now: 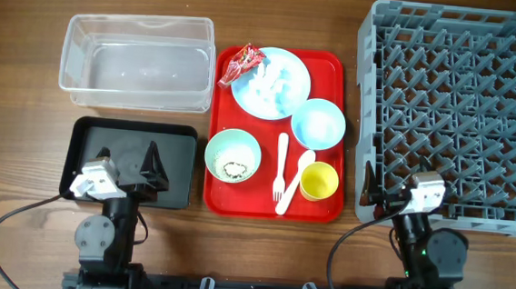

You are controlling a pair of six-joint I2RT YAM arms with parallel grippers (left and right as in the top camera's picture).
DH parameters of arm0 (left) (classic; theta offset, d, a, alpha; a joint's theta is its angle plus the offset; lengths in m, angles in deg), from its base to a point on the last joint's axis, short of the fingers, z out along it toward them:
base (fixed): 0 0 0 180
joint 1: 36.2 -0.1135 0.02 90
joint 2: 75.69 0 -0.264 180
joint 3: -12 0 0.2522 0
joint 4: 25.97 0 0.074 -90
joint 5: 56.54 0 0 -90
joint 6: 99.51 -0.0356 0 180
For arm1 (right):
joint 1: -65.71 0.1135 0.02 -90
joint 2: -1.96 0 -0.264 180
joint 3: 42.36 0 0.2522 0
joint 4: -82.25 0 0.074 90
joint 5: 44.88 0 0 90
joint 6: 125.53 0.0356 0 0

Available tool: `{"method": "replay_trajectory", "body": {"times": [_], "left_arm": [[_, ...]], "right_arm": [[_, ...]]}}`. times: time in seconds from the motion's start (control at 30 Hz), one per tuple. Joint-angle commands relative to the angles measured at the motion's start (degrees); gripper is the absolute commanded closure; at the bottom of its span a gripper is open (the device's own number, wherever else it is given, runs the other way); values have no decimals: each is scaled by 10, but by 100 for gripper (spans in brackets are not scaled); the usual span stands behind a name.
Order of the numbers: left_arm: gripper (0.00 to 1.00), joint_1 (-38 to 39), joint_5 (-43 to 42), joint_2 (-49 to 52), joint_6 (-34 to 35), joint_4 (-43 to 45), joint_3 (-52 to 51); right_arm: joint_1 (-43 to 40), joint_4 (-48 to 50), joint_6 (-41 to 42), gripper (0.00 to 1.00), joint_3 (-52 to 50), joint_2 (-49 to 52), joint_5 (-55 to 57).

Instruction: Sort waste into correct bins and load items into the dishwasher rack

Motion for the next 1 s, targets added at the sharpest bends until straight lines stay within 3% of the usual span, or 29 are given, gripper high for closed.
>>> {"method": "replay_trajectory", "body": {"times": [0.0, 0.27, 0.57, 0.73, 0.97], "left_arm": [[0, 3, -7, 37, -12, -42, 58], [0, 3, -36, 313, -12, -209, 293], [0, 3, -96, 607, -11, -452, 626], [0, 3, -188, 633, -12, -390, 636], [0, 97, -123, 816, -44, -391, 815]], "right_arm": [[0, -28, 11, 1, 89, 65, 18], [0, -189, 11, 0, 324, 328, 17], [-8, -434, 24, 0, 526, 530, 43], [-8, -441, 26, 0, 534, 537, 43], [-9, -444, 60, 0, 534, 528, 57]]}}
